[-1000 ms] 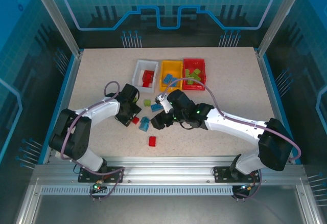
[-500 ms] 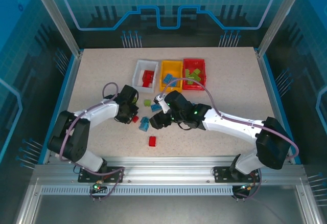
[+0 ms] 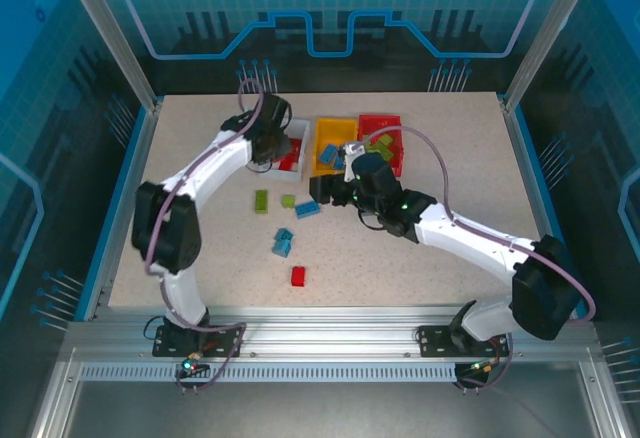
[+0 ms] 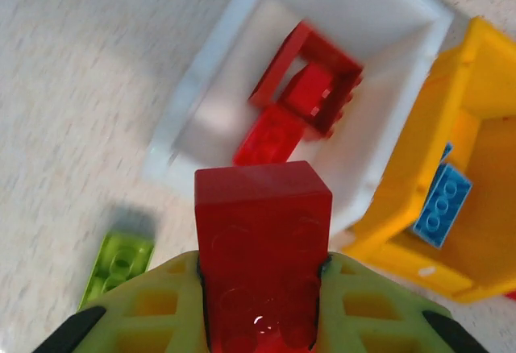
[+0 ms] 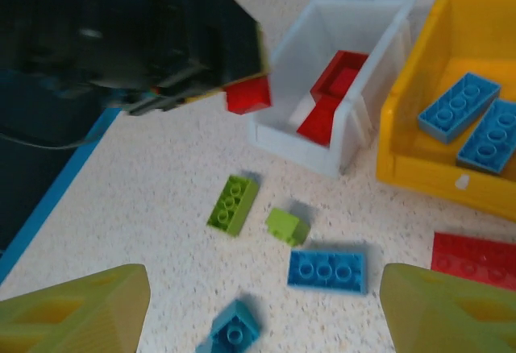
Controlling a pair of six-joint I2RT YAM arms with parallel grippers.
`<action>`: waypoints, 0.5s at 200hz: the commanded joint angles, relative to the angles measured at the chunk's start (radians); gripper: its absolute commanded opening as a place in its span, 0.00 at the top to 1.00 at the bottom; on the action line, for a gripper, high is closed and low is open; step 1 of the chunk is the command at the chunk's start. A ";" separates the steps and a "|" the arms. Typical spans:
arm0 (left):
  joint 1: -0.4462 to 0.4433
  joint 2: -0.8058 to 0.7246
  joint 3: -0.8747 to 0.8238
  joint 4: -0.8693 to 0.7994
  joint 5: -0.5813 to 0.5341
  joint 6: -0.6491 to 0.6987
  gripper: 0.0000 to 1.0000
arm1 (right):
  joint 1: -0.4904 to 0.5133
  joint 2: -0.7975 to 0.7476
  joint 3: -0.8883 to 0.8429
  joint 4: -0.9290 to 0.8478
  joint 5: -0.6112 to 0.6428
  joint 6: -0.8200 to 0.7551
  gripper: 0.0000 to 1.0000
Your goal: Sort the legos into containers by color
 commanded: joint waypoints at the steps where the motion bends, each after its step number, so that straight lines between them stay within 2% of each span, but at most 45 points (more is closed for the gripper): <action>1: 0.020 0.127 0.170 -0.145 -0.062 0.176 0.78 | -0.011 0.042 0.085 0.014 0.003 0.021 0.23; 47: 0.048 0.340 0.475 -0.257 -0.089 0.267 0.73 | -0.016 0.089 0.109 0.005 -0.016 0.039 0.23; 100: 0.050 0.430 0.550 -0.286 -0.105 0.335 0.57 | -0.026 0.106 0.112 -0.002 -0.042 0.049 0.23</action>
